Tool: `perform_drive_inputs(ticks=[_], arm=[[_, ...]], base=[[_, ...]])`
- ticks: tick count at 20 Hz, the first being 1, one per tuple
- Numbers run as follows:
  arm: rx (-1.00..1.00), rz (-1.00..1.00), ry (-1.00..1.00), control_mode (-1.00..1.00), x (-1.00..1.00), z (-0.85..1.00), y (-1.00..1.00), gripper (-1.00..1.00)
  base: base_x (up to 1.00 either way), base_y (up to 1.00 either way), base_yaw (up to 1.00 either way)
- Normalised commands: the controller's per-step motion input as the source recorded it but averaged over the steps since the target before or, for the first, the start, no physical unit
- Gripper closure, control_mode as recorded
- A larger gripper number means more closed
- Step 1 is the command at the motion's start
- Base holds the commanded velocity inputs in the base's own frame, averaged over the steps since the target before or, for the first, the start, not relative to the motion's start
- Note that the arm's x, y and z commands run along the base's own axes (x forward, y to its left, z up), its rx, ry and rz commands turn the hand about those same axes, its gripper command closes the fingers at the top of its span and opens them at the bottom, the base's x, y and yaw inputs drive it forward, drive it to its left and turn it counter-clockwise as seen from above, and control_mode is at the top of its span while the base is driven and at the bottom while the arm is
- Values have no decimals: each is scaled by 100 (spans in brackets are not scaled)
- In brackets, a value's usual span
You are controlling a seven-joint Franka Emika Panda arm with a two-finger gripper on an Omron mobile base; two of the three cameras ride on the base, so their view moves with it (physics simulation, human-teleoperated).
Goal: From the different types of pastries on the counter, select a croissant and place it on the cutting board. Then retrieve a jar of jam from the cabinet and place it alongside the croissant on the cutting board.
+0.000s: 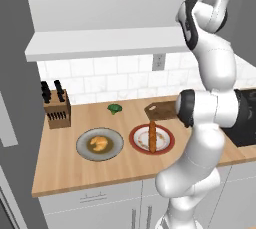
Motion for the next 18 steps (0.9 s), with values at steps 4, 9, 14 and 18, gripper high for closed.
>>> perform_drive_inputs(ticks=[4,9,14,18], arm=[[-2,0,5,-100,0,-2,0,-100],[-6,0,16,-100,16,-12,0,100],[-3,0,14,-100,48,-6,0,100],[14,2,11,-100,15,45,0,100]], base=[[0,0,0],[0,0,0],[0,0,0],[0,0,0]])
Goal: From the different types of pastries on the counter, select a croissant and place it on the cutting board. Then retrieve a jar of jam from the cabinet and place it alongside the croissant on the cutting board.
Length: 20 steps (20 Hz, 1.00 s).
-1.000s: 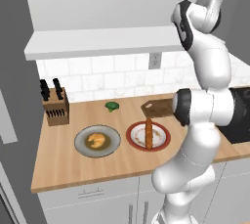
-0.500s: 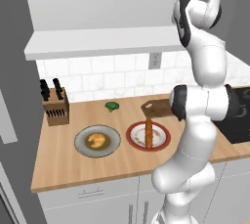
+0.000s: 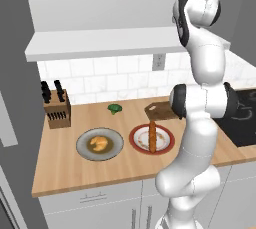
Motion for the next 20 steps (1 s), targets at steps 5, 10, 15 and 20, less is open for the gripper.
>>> perform_drive_inputs(ticks=[5,10,15,20], arm=[[16,1,4,-100,-10,40,1,100],[1,0,1,-100,-81,0,20,100],[0,0,0,-100,-100,0,50,100],[0,-2,-6,-100,-100,0,43,100]], base=[[0,0,0],[0,0,0],[0,0,0],[0,0,0]])
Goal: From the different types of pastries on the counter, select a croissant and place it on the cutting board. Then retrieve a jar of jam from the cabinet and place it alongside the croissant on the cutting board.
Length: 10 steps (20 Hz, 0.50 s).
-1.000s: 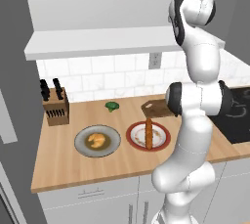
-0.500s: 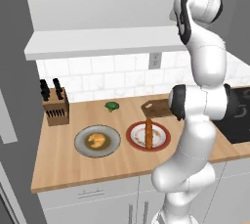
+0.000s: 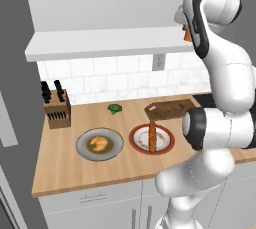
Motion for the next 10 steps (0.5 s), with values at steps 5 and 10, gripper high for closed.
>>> perform_drive_inputs(ticks=[5,10], arm=[[0,-4,-10,-100,-100,-5,18,100],[0,-3,-9,-100,-100,-8,3,100]], base=[[0,0,0],[0,0,0]])
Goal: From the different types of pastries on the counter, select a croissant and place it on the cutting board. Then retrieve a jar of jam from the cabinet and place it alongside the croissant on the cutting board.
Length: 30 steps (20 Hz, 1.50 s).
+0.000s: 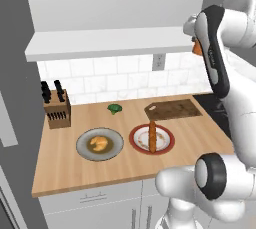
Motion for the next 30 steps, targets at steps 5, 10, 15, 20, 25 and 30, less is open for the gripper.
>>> perform_drive_inputs(ticks=[5,10,15,20,25,30], arm=[[0,-3,-4,-100,-100,-16,3,100],[0,0,-1,-100,-95,-25,7,100],[-2,3,0,-100,-65,-33,20,100],[-9,7,3,-100,28,-56,-43,100],[1,7,9,-100,98,-12,-68,100],[-7,2,3,-100,-6,-53,60,100]], base=[[0,0,0],[0,0,0],[0,0,0],[0,0,0],[0,0,0],[0,0,0]])
